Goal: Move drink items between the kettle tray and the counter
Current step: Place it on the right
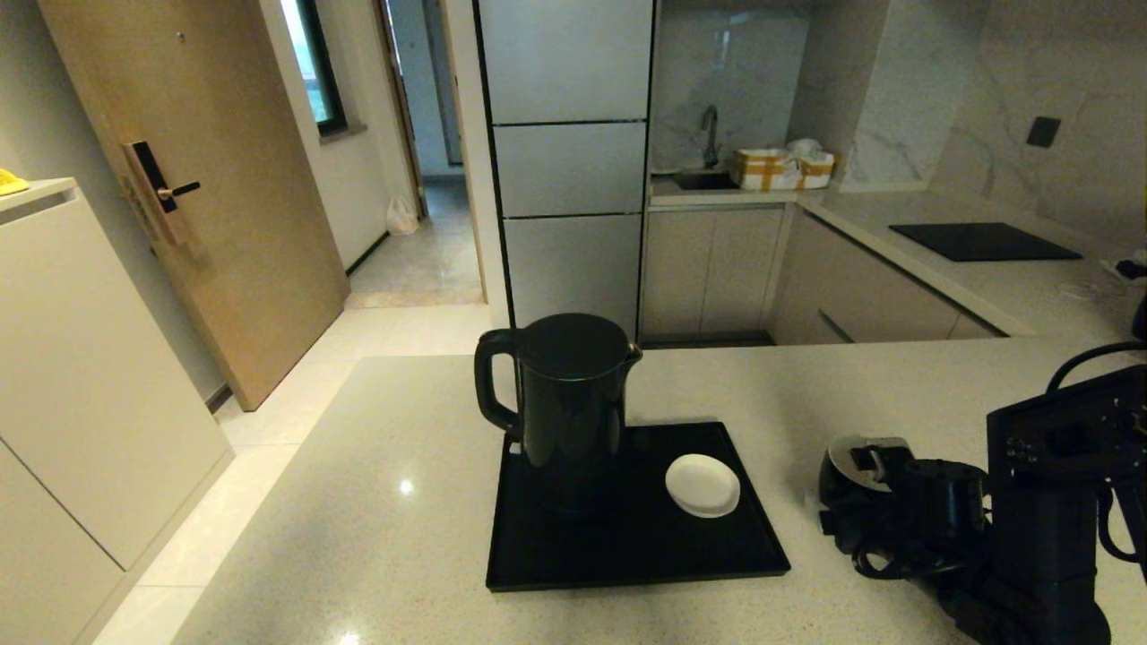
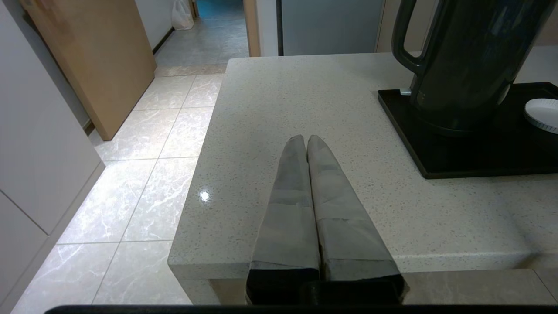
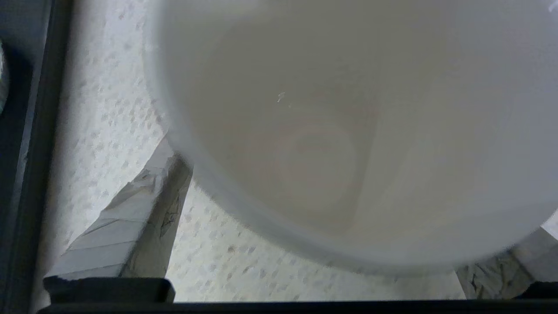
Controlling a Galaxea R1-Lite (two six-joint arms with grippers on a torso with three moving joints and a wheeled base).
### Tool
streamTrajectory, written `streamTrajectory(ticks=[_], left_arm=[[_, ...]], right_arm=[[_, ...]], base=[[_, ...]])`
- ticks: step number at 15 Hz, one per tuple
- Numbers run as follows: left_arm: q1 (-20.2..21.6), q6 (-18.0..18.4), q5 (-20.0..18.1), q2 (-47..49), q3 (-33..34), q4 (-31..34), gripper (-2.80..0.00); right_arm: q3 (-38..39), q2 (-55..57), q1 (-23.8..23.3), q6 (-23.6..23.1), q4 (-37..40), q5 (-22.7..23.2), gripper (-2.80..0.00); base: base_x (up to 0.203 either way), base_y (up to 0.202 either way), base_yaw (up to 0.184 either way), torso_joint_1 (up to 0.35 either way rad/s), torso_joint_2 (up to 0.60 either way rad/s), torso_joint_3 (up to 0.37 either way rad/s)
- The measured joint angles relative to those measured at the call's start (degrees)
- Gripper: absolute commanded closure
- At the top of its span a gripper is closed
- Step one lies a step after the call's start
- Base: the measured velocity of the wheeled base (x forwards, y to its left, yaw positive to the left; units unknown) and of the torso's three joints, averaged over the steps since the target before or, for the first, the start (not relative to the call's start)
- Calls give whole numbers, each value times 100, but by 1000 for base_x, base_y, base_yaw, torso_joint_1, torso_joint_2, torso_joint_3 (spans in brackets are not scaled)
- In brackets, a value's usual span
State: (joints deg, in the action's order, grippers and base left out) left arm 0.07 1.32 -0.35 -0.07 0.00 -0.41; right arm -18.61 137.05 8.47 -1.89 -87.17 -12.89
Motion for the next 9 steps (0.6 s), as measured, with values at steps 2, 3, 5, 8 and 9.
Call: streamTrajectory(ticks=[2, 3, 5, 8, 9], left_arm=[[0, 0, 0, 0, 0, 0, 0], [0, 0, 2, 0, 0, 0, 0], [2, 0, 2, 0, 0, 1, 0], [0, -2, 2, 0, 0, 1, 0], [0, -2, 0, 0, 0, 0, 0]], right_arm=[[64, -22, 220, 27, 0, -150, -280], [86, -47, 305, 36, 0, -241, -280], [125, -108, 430, 49, 0, -376, -280], [151, -141, 473, 68, -1, -386, -280], [156, -146, 476, 75, -1, -395, -280]], base=[[0, 0, 0, 0, 0, 0], [0, 0, 0, 0, 0, 0], [0, 0, 0, 0, 0, 0], [0, 0, 0, 0, 0, 0], [0, 0, 0, 0, 0, 0]])
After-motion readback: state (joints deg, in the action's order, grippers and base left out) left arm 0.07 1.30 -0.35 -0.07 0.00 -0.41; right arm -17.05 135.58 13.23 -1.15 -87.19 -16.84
